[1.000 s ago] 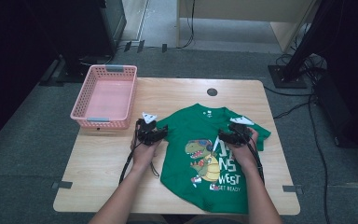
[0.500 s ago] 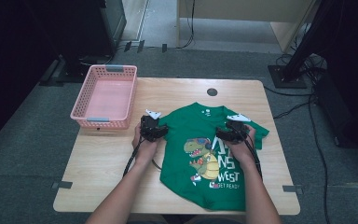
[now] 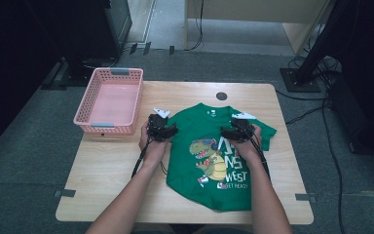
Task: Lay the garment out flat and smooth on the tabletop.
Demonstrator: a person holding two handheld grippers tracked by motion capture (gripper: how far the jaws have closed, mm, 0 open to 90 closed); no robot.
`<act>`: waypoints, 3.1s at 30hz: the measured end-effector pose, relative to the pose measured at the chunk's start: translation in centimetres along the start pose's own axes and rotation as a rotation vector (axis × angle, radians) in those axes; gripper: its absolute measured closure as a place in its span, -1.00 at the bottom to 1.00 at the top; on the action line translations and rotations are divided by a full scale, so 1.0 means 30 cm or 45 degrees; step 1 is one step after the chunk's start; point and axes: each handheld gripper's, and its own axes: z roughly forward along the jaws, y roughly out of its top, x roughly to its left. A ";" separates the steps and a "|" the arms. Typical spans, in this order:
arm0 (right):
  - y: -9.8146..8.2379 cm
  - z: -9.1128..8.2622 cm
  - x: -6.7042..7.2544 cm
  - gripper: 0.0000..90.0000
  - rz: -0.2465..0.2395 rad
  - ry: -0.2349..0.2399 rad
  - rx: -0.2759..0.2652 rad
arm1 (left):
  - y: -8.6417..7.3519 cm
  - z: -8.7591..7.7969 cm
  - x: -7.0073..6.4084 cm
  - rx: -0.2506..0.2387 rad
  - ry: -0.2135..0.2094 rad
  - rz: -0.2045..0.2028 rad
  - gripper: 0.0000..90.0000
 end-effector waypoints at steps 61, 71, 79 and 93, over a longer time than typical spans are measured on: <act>-0.181 -0.302 -0.072 -0.54 0.039 0.018 -0.013 | -0.126 -0.123 -0.040 0.047 -0.360 0.017 -0.38; -0.267 -0.357 -0.012 -0.70 0.008 -0.003 0.014 | -0.173 -0.221 -0.059 0.035 -0.394 0.010 -0.38; -0.304 -0.345 -0.035 -0.71 0.077 0.017 -0.004 | -0.168 -0.297 -0.080 0.003 -0.439 0.049 -0.38; -0.302 -0.338 -0.022 -0.70 0.036 -0.013 0.029 | -0.242 -0.297 -0.136 0.134 -0.550 0.152 0.23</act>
